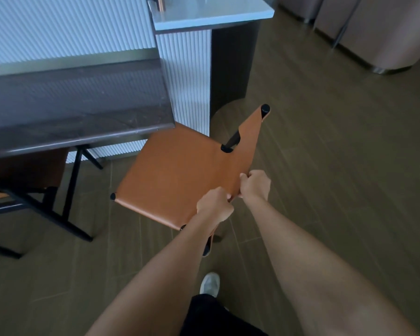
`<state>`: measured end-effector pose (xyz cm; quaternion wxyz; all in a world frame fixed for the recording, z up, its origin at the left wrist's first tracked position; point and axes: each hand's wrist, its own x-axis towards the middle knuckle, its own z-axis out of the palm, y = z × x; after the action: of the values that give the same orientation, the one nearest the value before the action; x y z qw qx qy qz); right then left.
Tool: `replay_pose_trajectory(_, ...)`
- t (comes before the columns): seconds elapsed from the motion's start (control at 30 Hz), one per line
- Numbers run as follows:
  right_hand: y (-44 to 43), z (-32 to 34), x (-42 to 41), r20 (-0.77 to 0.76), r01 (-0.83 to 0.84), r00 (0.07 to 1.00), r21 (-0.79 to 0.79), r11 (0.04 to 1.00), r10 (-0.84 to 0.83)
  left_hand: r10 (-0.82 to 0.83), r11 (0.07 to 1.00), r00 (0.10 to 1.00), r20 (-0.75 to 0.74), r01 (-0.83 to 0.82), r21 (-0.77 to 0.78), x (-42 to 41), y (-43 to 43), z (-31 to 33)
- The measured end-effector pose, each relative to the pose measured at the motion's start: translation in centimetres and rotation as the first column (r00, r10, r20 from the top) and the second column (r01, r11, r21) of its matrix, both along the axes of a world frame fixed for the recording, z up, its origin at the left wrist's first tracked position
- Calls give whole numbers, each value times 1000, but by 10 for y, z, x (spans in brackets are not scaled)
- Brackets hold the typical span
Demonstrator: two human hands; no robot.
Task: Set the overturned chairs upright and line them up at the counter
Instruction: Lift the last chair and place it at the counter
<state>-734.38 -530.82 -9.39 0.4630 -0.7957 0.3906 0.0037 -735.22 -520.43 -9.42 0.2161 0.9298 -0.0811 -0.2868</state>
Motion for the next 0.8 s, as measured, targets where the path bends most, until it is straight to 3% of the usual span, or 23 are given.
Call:
replay_pose_trajectory(0.2, -26, -4, 33, -45, -71, 997, -64, 995, 68, 9, 999, 990, -141, -14, -34, 43, -24, 5)
replay_pose_trajectory(0.4, -48, -3, 65, -202, -213, 967, -318, 924, 153, -7, 998, 988, -155, -3, -69, 73, -43, 10)
replay_pose_trajectory(0.6, -79, -8, 99, -217, -273, 951, -251, 929, 221, 25, 997, 982, -189, -39, -70, 99, -57, 9)
replay_pose_trajectory(0.8, -119, -15, 138, -179, -349, 928, -109, 931, 327, 87, 995, 990, -112, -91, -28, 126, -86, 8)
